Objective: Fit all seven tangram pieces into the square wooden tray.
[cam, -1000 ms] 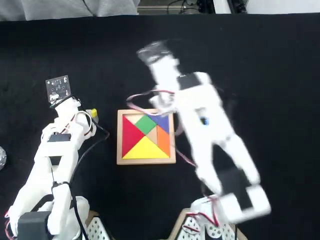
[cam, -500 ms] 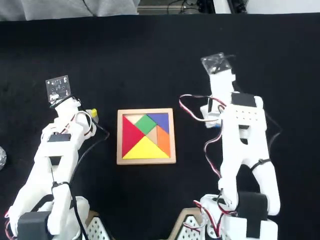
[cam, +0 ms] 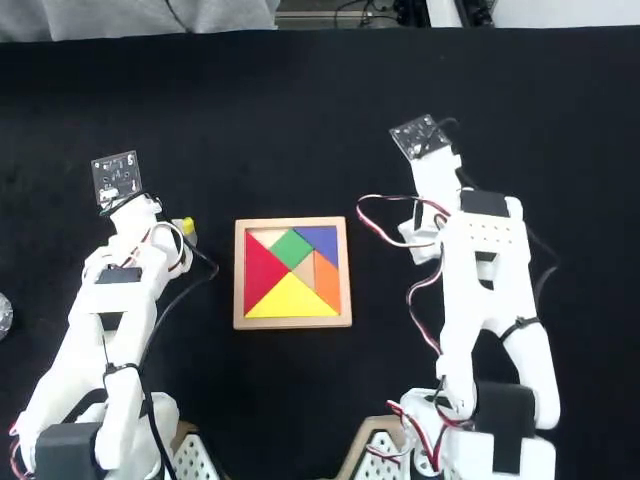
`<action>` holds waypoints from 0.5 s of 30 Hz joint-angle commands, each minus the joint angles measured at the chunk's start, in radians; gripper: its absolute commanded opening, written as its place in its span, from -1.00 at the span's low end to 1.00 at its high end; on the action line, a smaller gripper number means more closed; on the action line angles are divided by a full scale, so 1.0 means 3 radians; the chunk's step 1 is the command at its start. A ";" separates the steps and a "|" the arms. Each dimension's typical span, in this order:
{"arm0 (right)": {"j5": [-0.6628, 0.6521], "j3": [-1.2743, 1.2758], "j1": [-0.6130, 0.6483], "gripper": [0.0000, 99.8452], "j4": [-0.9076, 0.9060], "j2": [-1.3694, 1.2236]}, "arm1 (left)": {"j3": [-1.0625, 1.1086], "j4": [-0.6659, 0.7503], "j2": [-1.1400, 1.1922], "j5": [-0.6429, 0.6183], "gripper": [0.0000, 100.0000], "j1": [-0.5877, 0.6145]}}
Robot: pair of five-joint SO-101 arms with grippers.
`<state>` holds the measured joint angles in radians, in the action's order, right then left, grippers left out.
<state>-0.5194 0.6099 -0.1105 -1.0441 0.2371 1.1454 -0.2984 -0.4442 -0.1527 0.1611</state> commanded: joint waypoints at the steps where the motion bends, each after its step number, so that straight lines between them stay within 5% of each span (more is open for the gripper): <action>1: -0.0215 -0.0212 -0.0056 -0.63 0.0077 -0.0263 | -0.0028 0.0041 -0.0102 0.0015 -0.60 -0.0033; 15: -0.0578 -0.0713 -0.0051 -0.63 0.0102 -0.1138 | -0.0028 0.0056 -0.0102 0.0015 -0.60 -0.0028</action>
<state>-0.6544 0.4473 -0.1105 -1.0273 -0.1051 1.1454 -0.2984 -0.4442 -0.1527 0.1611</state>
